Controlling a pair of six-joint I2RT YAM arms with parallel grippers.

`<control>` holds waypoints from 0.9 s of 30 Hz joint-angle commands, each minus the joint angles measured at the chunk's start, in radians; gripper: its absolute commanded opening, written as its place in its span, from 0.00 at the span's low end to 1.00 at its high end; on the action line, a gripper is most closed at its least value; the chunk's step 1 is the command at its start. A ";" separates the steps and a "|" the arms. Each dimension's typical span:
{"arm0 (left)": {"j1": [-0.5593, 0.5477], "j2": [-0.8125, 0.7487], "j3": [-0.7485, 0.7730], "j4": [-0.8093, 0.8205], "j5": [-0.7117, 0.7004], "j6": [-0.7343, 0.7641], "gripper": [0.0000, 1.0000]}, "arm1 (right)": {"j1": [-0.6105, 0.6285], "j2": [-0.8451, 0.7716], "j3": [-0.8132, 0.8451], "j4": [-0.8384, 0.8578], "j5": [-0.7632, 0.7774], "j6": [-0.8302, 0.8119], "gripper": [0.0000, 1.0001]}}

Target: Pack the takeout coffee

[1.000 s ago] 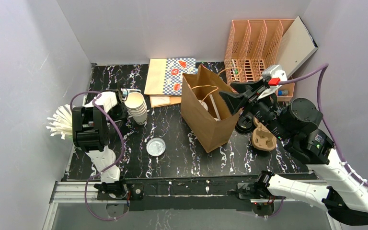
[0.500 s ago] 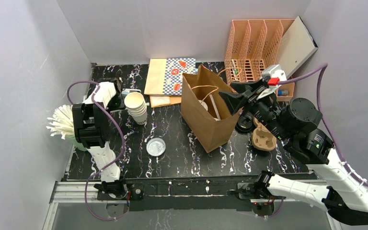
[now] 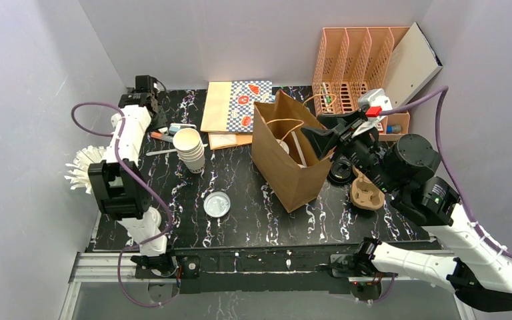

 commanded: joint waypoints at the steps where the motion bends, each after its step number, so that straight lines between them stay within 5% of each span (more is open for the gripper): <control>1: 0.005 -0.090 -0.069 -0.010 -0.078 -0.029 0.37 | -0.005 0.002 0.006 0.043 -0.002 0.010 0.59; 9: 0.016 0.038 -0.061 -0.071 -0.061 0.013 0.45 | -0.005 0.008 0.015 0.041 -0.006 0.013 0.59; 27: 0.026 0.299 0.025 -0.190 0.008 0.031 0.41 | -0.005 -0.018 0.010 0.047 -0.017 0.021 0.59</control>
